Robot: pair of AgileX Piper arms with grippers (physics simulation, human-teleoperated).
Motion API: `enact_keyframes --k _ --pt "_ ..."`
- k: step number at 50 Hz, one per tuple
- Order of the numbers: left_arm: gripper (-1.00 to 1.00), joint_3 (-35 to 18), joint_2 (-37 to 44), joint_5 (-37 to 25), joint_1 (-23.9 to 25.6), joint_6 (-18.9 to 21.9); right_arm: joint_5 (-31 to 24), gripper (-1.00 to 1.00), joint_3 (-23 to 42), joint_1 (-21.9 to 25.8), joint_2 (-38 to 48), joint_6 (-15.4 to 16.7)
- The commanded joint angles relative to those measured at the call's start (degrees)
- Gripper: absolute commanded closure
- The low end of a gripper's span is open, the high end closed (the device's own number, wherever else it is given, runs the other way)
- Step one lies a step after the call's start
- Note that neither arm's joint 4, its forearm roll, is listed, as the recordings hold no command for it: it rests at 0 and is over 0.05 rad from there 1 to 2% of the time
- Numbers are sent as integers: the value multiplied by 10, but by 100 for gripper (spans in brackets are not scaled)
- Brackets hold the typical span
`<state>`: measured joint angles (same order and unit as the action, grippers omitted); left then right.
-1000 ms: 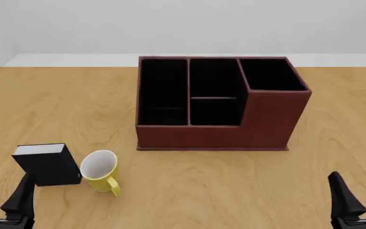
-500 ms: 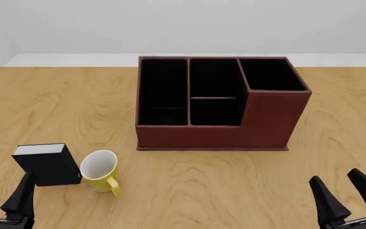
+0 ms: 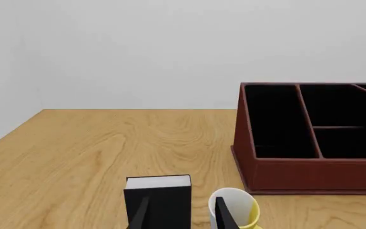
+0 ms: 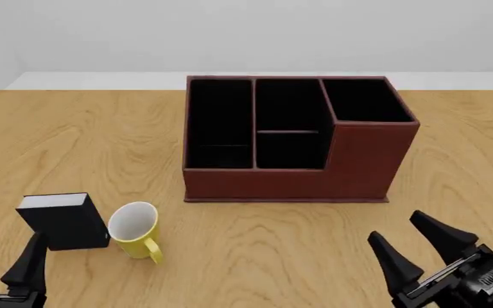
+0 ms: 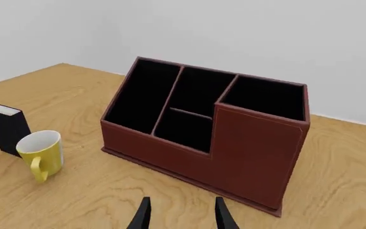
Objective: Pick up the yellow and white mug and place it to the right of the caddy.
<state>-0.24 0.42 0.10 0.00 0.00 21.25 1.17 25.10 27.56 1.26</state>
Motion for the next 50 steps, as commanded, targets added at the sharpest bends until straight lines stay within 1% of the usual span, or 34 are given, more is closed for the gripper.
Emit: enact_keyframes --k 1,10,12,14,15,18,19,24,33,42,48,50 --pt "-100 0 0 0 0 0 75 -100 14 47 91 4" --pt "-100 0 0 0 0 0 114 -100 20 62 138 5" --pt "-100 0 0 0 0 0 127 -100 20 69 151 14" --pt "-100 0 0 0 0 0 116 -100 20 74 126 27" --pt "-100 0 0 0 0 0 127 -100 26 91 151 25" --pt "-100 0 0 0 0 0 135 -100 30 92 160 29" --pt "-100 0 0 0 0 0 143 -100 36 106 179 27" --pt "-100 0 0 0 0 0 185 -100 40 119 230 32" --pt "-100 0 0 0 0 0 216 -100 55 134 279 26" --pt "-100 0 0 0 0 0 272 -100 62 154 349 15" --pt "-100 0 0 0 0 0 283 -100 70 162 364 14" --pt "-100 0 0 0 0 0 303 -100 70 162 384 10"
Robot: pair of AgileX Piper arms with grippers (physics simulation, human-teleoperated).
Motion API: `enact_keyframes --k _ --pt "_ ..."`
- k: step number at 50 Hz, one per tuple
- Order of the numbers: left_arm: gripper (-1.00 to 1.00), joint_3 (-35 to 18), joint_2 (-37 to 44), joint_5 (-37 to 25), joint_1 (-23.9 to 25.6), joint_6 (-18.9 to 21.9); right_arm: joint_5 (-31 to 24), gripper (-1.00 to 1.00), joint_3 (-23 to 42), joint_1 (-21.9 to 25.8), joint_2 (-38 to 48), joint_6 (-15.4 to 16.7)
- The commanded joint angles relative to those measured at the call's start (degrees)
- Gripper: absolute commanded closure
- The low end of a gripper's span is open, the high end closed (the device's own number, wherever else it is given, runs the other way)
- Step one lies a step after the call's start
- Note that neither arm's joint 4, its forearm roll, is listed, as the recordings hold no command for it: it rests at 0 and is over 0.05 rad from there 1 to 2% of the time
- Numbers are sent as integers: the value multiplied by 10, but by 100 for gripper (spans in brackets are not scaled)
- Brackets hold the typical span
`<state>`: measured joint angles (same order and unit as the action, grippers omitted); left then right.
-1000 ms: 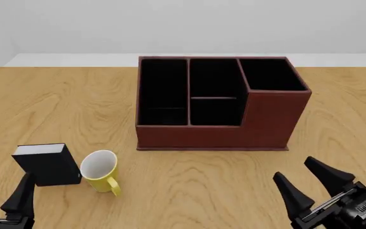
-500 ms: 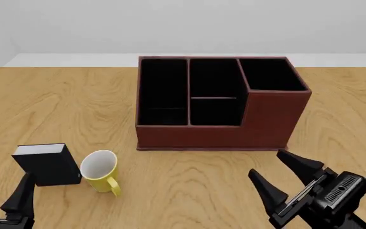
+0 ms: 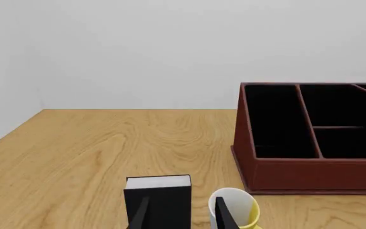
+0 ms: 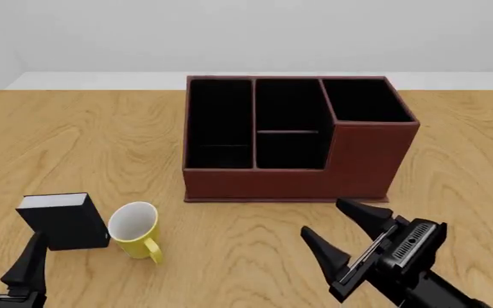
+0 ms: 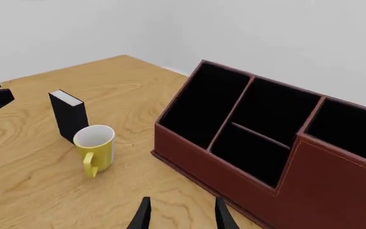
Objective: Pick up the yellow and white mug and place it to the right of the caddy.
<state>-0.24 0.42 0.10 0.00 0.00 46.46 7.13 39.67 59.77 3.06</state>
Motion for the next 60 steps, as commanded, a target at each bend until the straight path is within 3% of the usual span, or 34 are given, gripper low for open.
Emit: enact_keyframes --k 1,24,25,60 --pt "-100 0 0 0 0 0 53 -100 12 18 67 -8" --pt "-100 0 0 0 0 0 117 -100 57 71 189 -1" --pt "-100 0 0 0 0 0 130 -100 87 92 241 -2" --pt "-100 0 0 0 0 0 125 -100 173 132 337 7"
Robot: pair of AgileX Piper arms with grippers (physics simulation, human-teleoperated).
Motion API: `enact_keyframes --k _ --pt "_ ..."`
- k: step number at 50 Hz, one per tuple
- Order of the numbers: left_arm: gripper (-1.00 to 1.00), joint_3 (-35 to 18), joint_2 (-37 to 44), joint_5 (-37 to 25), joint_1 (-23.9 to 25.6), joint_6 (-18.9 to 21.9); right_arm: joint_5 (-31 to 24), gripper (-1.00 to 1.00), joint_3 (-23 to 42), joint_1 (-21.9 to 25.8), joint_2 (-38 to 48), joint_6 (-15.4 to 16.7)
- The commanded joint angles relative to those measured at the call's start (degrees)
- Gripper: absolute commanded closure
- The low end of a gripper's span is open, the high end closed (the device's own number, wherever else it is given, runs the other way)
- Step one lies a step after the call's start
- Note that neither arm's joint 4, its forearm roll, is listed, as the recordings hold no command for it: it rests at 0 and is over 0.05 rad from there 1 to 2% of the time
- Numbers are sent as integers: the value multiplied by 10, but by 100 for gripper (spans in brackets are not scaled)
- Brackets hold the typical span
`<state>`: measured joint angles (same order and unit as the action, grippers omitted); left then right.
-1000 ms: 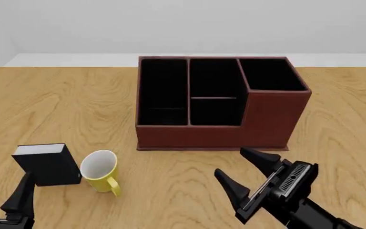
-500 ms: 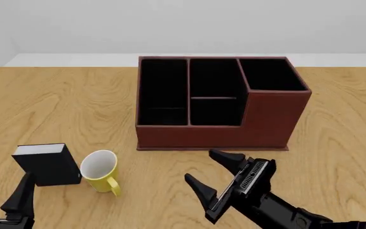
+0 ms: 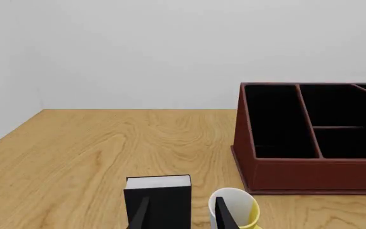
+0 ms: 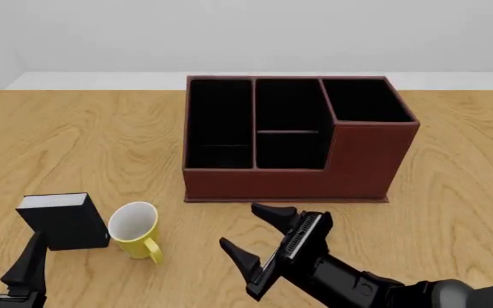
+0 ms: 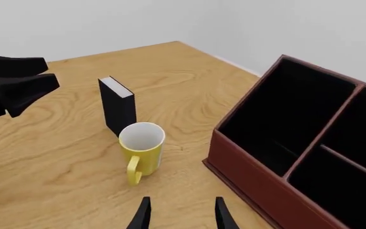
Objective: Pick up the yellow and white mug and place it to the right of the caddy.
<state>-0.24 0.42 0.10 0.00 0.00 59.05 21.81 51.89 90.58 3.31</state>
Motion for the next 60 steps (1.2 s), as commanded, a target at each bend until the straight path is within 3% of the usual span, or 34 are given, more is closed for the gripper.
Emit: enact_keyframes --k 1,36,60 --pt "-100 0 0 0 0 0 -1 -100 28 10 31 3" --pt "-100 0 0 0 0 0 -25 -100 109 35 99 7" --pt "-100 0 0 0 0 0 -69 -100 202 65 163 12"
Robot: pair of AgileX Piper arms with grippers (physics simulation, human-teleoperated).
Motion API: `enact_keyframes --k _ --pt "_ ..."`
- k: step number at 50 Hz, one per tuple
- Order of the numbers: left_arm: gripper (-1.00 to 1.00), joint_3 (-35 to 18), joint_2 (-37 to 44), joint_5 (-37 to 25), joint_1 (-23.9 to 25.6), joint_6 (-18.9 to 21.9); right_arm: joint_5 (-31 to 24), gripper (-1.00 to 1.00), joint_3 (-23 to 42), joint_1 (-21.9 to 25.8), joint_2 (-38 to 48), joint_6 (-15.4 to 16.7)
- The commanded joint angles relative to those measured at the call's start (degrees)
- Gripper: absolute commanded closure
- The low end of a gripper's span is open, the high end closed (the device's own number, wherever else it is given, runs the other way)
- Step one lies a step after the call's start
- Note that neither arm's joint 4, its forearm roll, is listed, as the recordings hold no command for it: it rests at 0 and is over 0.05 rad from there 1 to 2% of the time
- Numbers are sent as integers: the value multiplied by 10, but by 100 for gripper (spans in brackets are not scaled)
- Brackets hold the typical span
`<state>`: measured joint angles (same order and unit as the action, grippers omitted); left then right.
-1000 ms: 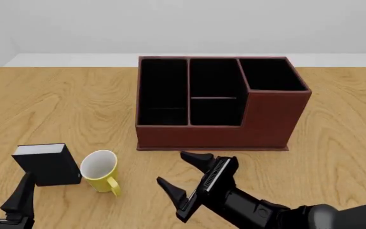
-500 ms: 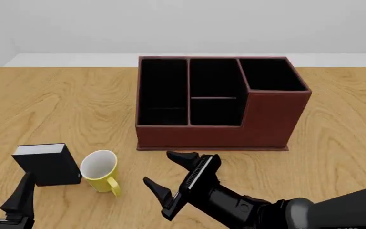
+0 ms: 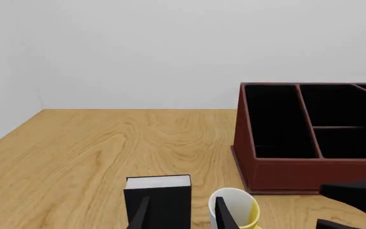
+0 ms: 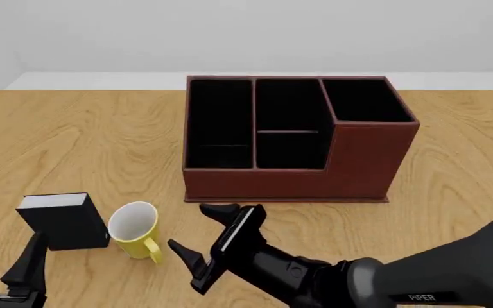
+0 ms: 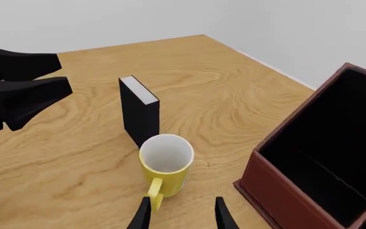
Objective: Pick up the yellow and white mug and place it to the right of the caddy.
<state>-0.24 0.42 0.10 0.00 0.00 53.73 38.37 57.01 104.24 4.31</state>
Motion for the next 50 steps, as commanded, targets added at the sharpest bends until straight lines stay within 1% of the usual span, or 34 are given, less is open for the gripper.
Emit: enact_keyframes --k 1,24,25,26,50 --pt "-100 0 0 0 0 0 -17 -100 38 14 27 2" --pt "-100 0 0 0 0 0 -31 -100 77 24 64 6" --pt "-100 0 0 0 0 0 -36 -100 92 26 79 9" --pt "-100 0 0 0 0 0 -36 -100 94 26 81 9" --pt "-100 0 0 0 0 0 -46 -100 133 33 127 1"
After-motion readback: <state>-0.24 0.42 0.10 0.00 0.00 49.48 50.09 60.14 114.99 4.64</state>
